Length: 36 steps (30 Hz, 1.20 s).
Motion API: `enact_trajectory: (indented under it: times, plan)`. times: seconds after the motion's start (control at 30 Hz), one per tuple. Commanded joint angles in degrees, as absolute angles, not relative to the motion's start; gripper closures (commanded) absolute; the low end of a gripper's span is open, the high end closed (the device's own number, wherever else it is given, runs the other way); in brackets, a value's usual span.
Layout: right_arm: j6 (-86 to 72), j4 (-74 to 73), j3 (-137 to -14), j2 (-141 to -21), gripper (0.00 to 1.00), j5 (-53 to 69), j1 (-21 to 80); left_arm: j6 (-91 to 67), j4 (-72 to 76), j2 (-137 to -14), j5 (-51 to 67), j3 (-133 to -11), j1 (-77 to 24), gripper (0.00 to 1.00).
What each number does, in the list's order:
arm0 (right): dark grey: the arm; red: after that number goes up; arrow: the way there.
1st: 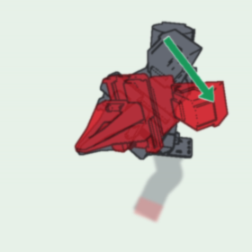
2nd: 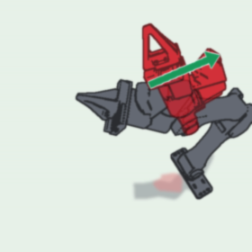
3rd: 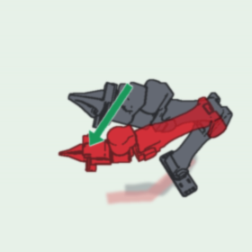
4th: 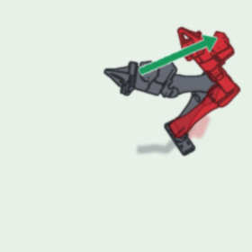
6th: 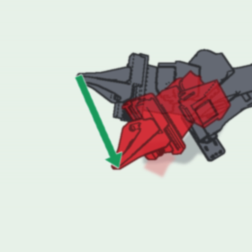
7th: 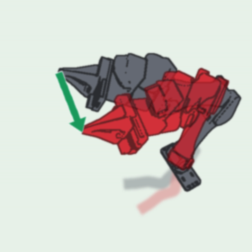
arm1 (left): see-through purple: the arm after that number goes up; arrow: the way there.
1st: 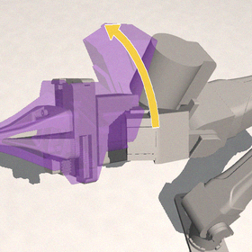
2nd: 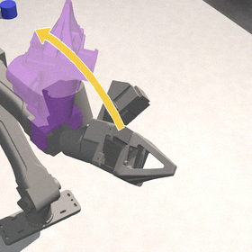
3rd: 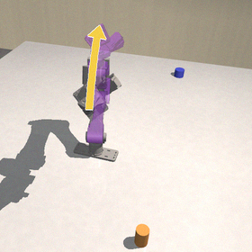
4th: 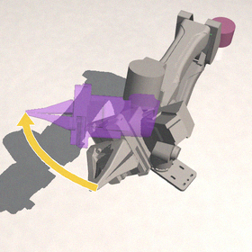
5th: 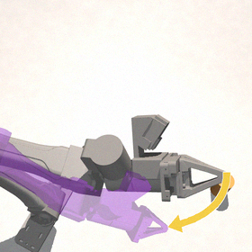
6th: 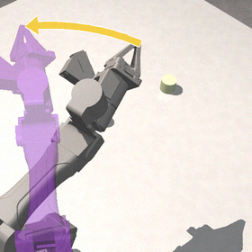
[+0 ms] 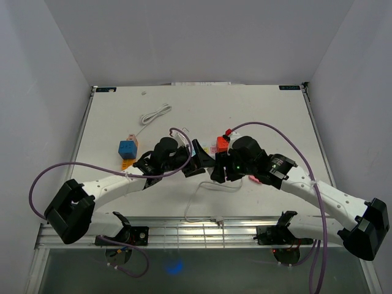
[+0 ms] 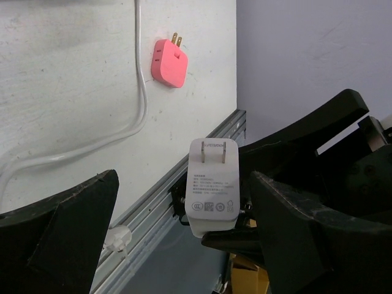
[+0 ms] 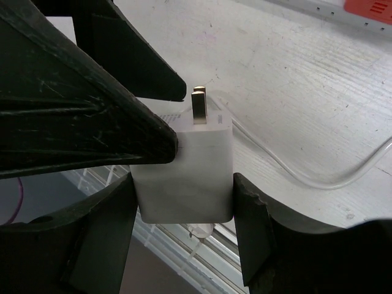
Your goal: Insert the plug
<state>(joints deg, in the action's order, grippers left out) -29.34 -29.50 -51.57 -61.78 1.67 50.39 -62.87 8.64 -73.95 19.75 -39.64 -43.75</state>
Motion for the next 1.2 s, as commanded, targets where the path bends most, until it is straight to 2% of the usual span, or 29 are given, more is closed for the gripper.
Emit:
enact_trajectory:
  times: [0.0,0.27,0.5,0.6,0.63,0.83,0.9,0.97,1.0,1.07,1.13,1.17]
  plan:
    - [-27.69,-26.02,-54.41,-62.14,0.63,0.53,50.80,-65.39,10.81,-74.35,21.18,-40.43,-44.47,0.02]
    - [-27.07,-24.35,-53.79,-63.28,0.64,-1.93,50.80,-66.45,14.06,-75.32,22.76,-39.29,-45.61,0.13]
    - [-26.98,-23.82,-53.97,-64.60,0.64,-2.72,50.80,-68.20,18.63,-78.05,25.49,-36.74,-46.32,0.27]
    - [-27.42,-22.95,-52.92,-64.16,0.64,-2.11,50.80,-68.38,19.86,-78.05,25.14,-36.21,-46.49,0.42]
    - [-27.68,-22.59,-52.91,-63.90,0.64,-2.02,50.80,-68.47,20.04,-77.96,24.96,-35.95,-46.49,0.43]
    - [-28.21,-21.01,-51.24,-62.32,0.64,-1.32,50.89,-69.26,22.05,-77.96,24.26,-35.77,-46.67,0.58]
    - [-27.86,-21.27,-51.24,-62.05,0.62,-1.41,50.80,-69.08,22.76,-78.31,24.17,-35.77,-46.67,0.68]
    - [-27.77,-21.36,-51.24,-61.79,0.49,-1.76,50.80,-69.17,23.20,-78.49,23.73,-35.86,-46.67,0.78]
    - [-27.77,-21.36,-51.07,-61.44,0.41,-1.93,50.80,-69.60,23.29,-78.57,23.47,-35.77,-46.67,0.86]
    - [-27.60,-20.83,-50.63,-61.00,0.27,-2.54,50.71,-70.31,23.73,-78.23,22.33,-35.25,-46.76,0.93]
    - [-27.60,-19.78,-49.58,-59.68,0.22,-3.42,50.71,-71.97,24.25,-77.09,20.40,-34.02,-46.67,1.00]
    - [-27.77,-19.08,-48.96,-59.16,0.21,-3.78,50.71,-72.59,24.43,-76.56,19.61,-33.49,-46.67,1.00]
